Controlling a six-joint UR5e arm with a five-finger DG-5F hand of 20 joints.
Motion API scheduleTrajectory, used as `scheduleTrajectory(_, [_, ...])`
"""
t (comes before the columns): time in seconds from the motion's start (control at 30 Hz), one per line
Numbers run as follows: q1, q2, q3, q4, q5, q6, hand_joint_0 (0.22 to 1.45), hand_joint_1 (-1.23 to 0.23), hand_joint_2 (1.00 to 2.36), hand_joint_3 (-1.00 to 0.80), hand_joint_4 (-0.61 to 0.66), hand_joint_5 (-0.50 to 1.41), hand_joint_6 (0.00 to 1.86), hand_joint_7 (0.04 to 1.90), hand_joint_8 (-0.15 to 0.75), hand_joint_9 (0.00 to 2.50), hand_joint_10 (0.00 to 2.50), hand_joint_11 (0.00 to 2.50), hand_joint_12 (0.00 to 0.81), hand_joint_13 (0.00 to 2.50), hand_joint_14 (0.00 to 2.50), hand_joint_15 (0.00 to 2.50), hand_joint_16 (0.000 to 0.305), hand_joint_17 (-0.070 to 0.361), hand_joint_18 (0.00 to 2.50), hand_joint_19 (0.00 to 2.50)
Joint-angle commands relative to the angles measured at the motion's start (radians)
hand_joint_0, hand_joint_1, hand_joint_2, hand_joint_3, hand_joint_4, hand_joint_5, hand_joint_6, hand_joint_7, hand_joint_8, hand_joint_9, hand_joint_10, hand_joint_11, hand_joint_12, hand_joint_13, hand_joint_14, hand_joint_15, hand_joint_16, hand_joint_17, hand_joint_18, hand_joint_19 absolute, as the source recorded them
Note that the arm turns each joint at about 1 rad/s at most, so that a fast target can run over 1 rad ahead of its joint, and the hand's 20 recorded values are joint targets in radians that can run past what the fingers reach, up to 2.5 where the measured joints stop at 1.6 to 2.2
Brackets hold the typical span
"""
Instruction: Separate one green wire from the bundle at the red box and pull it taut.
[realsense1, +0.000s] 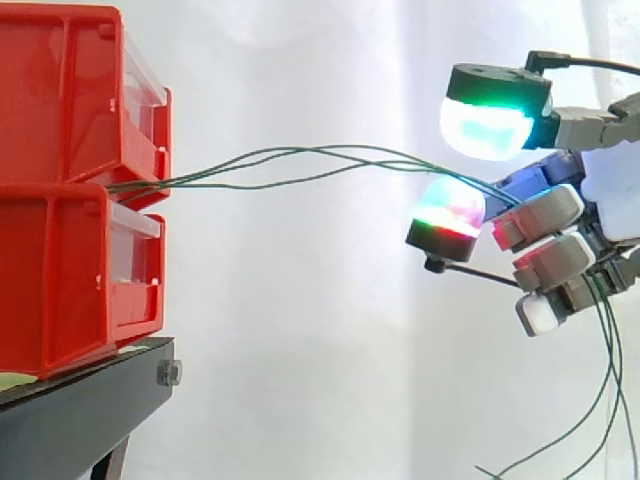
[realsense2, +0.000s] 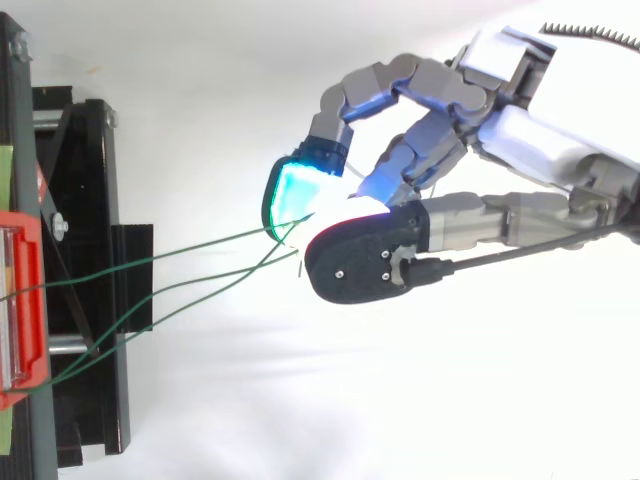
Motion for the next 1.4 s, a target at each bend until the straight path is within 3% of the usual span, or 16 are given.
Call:
scheduleTrajectory(0.0, [-0.003, 0.000, 0.009, -0.004, 0.000, -0.004, 0.59, -0.66, 1.01, -0.37, 0.13, -0.18, 0.87, 1.00, 0.258, 1.21, 0.08, 1.61, 0.382, 1.11, 0.03, 1.20, 0.054, 0.121, 0.70, 0.84])
scheduleTrajectory(0.3, [0.000, -0.003, 0.008, 0.001, 0.002, -0.015, 0.62, -0.73, 1.02, -0.23, 0.11, -0.19, 0.88, 1.02, 0.257, 1.21, 0.05, 1.62, 0.390, 1.06, 0.03, 1.12, 0.054, 0.121, 0.71, 0.83])
scheduleTrajectory(0.43, [0.001, -0.003, 0.008, 0.001, 0.002, -0.015, 0.62, -0.74, 1.01, -0.30, 0.14, -0.19, 0.88, 1.00, 0.260, 1.20, 0.02, 1.61, 0.392, 1.03, 0.03, 1.08, 0.054, 0.121, 0.71, 0.83])
scheduleTrajectory(0.67, [0.005, -0.003, 0.000, 0.001, 0.002, -0.010, 0.66, -0.83, 1.02, -0.25, 0.10, -0.20, 0.89, 0.98, 0.263, 1.16, 0.00, 1.54, 0.393, 0.93, 0.03, 0.96, 0.054, 0.122, 0.70, 0.78])
scheduleTrajectory(0.97, [0.005, -0.003, 0.000, -0.001, 0.002, -0.004, 0.69, -0.93, 1.01, -0.42, 0.13, -0.20, 0.89, 0.96, 0.261, 1.12, 0.01, 1.49, 0.386, 0.85, 0.03, 0.85, 0.054, 0.121, 0.68, 0.74])
scheduleTrajectory(1.13, [0.005, -0.003, 0.000, -0.002, 0.002, -0.004, 0.70, -0.93, 1.00, -0.45, 0.12, -0.20, 0.90, 0.96, 0.261, 1.12, 0.01, 1.47, 0.385, 0.84, 0.03, 0.84, 0.054, 0.120, 0.67, 0.74])
scheduleTrajectory(1.27, [0.005, -0.003, -0.002, -0.002, 0.002, -0.004, 0.56, -0.84, 1.00, -0.50, 0.12, -0.18, 0.88, 0.96, 0.280, 1.13, 0.01, 1.43, 0.391, 0.85, 0.03, 0.85, 0.055, 0.123, 0.68, 0.75])
scheduleTrajectory(1.37, [0.005, -0.003, 0.000, -0.002, 0.002, -0.004, 0.52, -0.76, 1.00, -0.50, 0.12, -0.18, 0.88, 0.97, 0.285, 1.16, 0.01, 1.42, 0.405, 0.88, 0.03, 0.85, 0.056, 0.126, 0.69, 0.76])
